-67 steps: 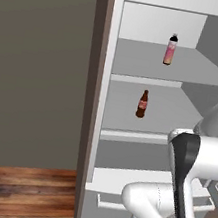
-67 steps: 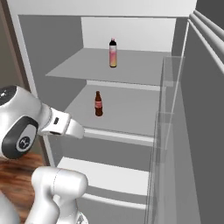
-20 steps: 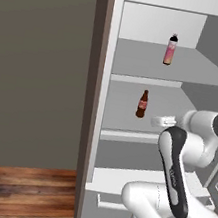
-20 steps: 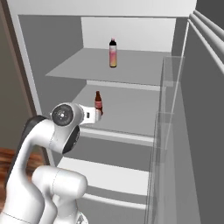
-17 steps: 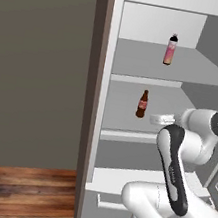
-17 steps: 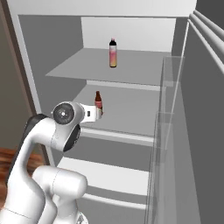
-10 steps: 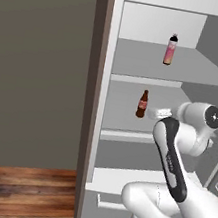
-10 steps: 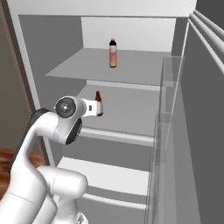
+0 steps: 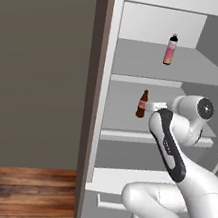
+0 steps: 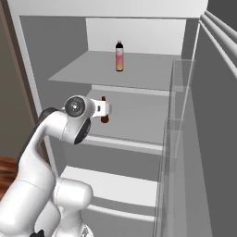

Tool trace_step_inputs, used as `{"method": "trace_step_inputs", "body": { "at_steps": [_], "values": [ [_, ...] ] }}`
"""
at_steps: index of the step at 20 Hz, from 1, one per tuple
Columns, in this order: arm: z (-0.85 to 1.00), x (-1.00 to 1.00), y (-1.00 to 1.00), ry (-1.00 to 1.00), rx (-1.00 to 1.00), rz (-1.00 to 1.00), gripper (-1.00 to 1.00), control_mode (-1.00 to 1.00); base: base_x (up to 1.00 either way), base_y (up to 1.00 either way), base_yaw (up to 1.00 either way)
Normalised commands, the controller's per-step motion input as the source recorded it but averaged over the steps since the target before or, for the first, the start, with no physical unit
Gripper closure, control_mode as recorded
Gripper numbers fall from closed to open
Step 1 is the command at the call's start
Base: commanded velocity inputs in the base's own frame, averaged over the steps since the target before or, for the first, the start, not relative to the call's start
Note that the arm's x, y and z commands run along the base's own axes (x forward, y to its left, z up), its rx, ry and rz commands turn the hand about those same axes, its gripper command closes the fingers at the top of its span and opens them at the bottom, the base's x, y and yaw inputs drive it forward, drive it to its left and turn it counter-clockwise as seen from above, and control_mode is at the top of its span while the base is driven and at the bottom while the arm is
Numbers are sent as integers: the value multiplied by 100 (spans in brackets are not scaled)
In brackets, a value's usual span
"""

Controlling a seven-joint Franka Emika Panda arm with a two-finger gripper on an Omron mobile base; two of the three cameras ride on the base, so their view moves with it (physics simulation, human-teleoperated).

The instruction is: Open the fridge, grab two sodas, and place both sodas inside the bowl with ice on the dining counter.

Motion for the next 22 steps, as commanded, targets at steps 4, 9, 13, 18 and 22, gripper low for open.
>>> {"method": "trace_step_inputs", "body": {
  "at_steps": [4,9,13,18,22],
  "values": [
    [-10,39,0,-2,0,0,-100,-100,0,0,0],
    [-12,39,0,-2,0,0,-100,-100,0,0,0],
    [-21,38,0,0,0,0,-100,-100,0,0,0],
    [-32,31,0,0,-1,0,-100,-100,0,0,0],
    [-26,28,0,0,0,0,-100,-100,0,0,0]
  ]
}}
